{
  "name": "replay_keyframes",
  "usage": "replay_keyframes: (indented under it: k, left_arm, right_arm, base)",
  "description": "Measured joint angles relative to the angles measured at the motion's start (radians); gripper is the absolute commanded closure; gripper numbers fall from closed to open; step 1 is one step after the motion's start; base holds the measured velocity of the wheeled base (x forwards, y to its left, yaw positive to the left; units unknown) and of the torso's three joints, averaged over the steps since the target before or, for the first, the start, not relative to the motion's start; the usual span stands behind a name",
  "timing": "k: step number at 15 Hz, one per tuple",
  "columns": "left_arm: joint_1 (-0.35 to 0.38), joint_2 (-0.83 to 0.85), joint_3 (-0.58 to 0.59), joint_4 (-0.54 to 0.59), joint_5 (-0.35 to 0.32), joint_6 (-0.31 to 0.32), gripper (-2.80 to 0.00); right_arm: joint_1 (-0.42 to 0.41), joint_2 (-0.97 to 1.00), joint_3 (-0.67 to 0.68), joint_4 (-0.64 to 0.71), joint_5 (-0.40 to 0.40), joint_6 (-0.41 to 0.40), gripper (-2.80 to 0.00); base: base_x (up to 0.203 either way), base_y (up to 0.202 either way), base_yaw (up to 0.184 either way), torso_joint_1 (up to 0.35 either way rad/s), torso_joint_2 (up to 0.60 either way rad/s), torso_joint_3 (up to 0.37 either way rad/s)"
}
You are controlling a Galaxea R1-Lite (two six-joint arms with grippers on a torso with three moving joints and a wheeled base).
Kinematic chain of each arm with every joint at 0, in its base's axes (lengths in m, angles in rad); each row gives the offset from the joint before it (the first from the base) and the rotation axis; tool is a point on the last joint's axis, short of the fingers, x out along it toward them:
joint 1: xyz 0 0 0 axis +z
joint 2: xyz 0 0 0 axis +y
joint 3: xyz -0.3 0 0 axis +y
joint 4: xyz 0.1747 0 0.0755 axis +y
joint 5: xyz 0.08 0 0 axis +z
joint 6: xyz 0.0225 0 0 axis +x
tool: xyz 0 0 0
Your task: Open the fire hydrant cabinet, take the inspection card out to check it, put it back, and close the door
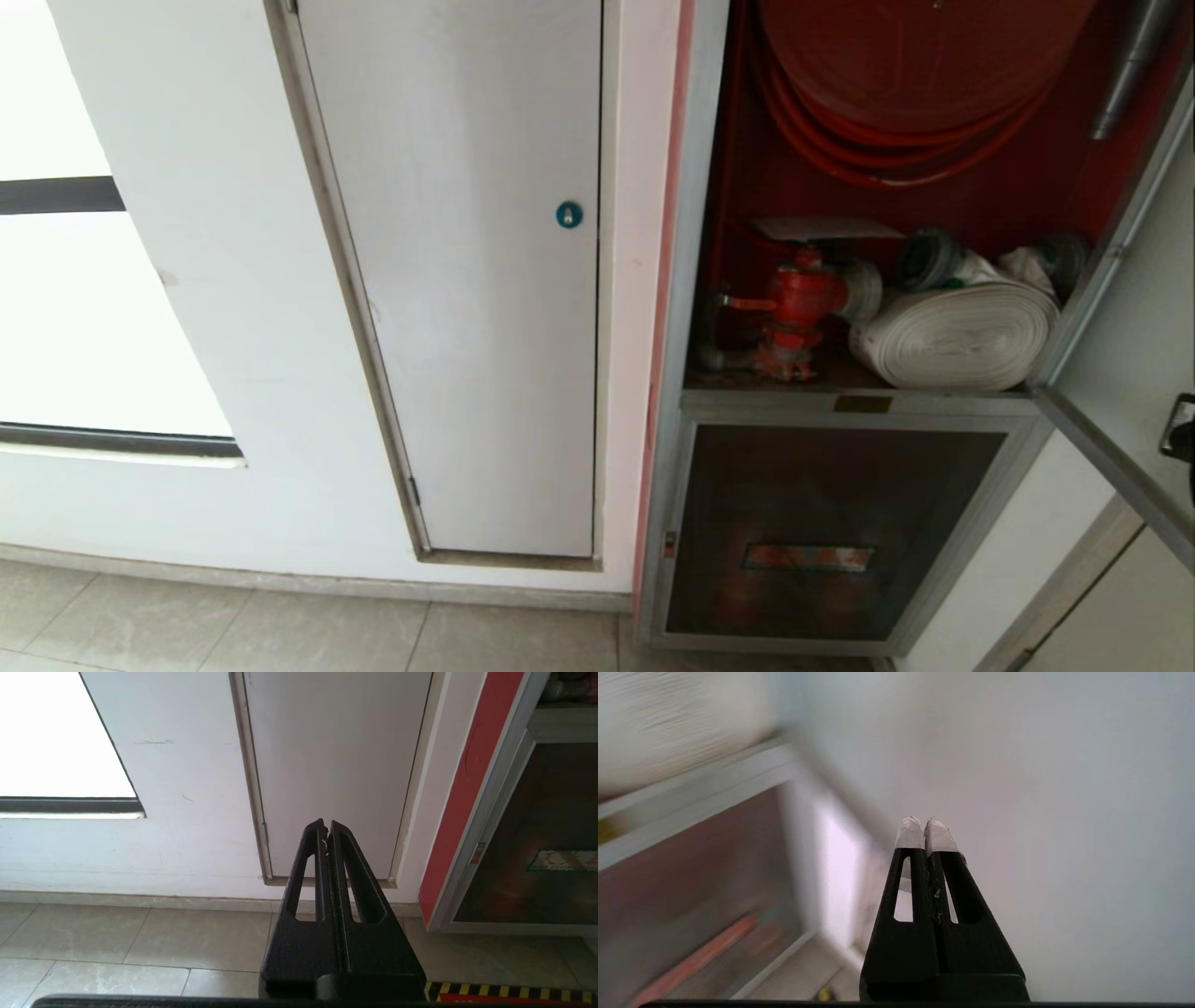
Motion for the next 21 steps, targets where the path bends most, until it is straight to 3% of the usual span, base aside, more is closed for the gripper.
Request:
replay_keyframes:
  k: [3, 7, 13, 18, 21]
  left_arm:
    - [0.0, 0.0, 0.0, 0.0, 0.0, 0.0, 0.0]
    - [0.0, 0.0, 0.0, 0.0, 0.001, 0.0, 0.0]
    - [0.0, 0.0, 0.0, 0.0, 0.0, 0.0, 0.0]
    - [0.0, 0.0, 0.0, 0.0, 0.0, 0.0, 0.0]
    - [0.0, 0.0, 0.0, 0.0, 0.0, 0.0, 0.0]
  right_arm:
    - [0.148, 0.014, -0.006, -0.001, 0.001, 0.001, 0.0]
    - [0.257, -0.078, 0.003, 0.012, 0.001, 0.0, 0.0]
    - [0.454, -0.368, 0.084, 0.186, -0.001, -0.001, 0.0]
    - [0.485, -0.646, 0.118, 0.471, -0.071, 0.039, 0.0]
    - [0.405, -0.834, 0.142, 0.622, -0.082, 0.053, 0.0]
  base:
    - [0.0, 0.0, 0.0, 0.0, 0.0, 0.0]
    - [0.0, 0.0, 0.0, 0.0, 0.0, 0.0]
    - [0.0, 0.0, 0.0, 0.0, 0.0, 0.0]
    - [0.0, 0.0, 0.0, 0.0, 0.0, 0.0]
    - [0.0, 0.0, 0.0, 0.0, 0.0, 0.0]
